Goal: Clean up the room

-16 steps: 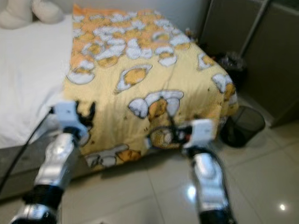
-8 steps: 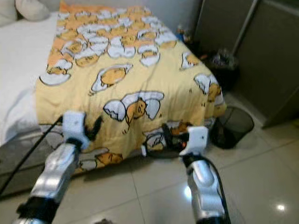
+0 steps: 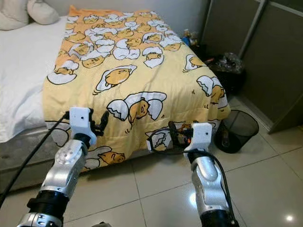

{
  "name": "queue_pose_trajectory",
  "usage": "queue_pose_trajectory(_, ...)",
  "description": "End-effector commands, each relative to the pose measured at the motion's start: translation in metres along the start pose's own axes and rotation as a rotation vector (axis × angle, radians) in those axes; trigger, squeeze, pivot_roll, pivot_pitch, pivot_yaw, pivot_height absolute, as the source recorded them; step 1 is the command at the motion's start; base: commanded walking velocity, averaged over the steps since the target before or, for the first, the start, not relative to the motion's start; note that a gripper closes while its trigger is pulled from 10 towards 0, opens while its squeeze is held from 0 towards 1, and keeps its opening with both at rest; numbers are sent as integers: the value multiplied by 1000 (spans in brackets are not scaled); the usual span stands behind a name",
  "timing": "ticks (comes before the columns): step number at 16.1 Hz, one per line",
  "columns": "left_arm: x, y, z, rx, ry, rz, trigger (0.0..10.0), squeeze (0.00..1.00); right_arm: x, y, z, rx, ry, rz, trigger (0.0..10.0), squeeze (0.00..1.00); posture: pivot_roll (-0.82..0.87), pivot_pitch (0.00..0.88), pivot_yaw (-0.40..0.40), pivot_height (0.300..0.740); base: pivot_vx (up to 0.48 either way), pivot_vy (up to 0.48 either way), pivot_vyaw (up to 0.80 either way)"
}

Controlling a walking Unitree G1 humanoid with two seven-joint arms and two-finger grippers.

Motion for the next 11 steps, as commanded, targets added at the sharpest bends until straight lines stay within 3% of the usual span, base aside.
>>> queue_pose_trajectory(1, 1, -5, 3, 31, 28, 15, 10000, 0, -3, 4, -3, 3, -7, -9, 10000, 0, 23, 0, 31, 740, 0, 0, 0)
queue_pose_trajectory(3, -7, 1, 3, 20, 75, 1, 10000, 0, -1, 0, 1, 2, 31, 10, 10000, 0, 11, 0, 30, 740, 0, 0, 0)
queue_pose_trajectory(7, -11, 1, 9, 25, 137, 19, 10000, 0, 0, -9, 9, -4, 71, 50, 10000, 0, 6, 0, 23, 740, 480, 0, 0)
queue_pose_trajectory(11, -9, -7, 14, 35, 158, 39, 10000, 0, 1, -6, -4, -4, 14, 35, 10000, 0, 9, 0, 14, 740, 480, 0, 136)
Point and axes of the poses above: a point about 5 cm out from each wrist's last joint towards the gripper, its own x axis pointing back from the gripper into the wrist, its own y axis along the axis of the wrist's last joint, z = x × y, the point moved 4 cm from there along -x, pointing out of the wrist towards the gripper, and after that the axes turned 3 degrees about -x, right-handed, at the moved point
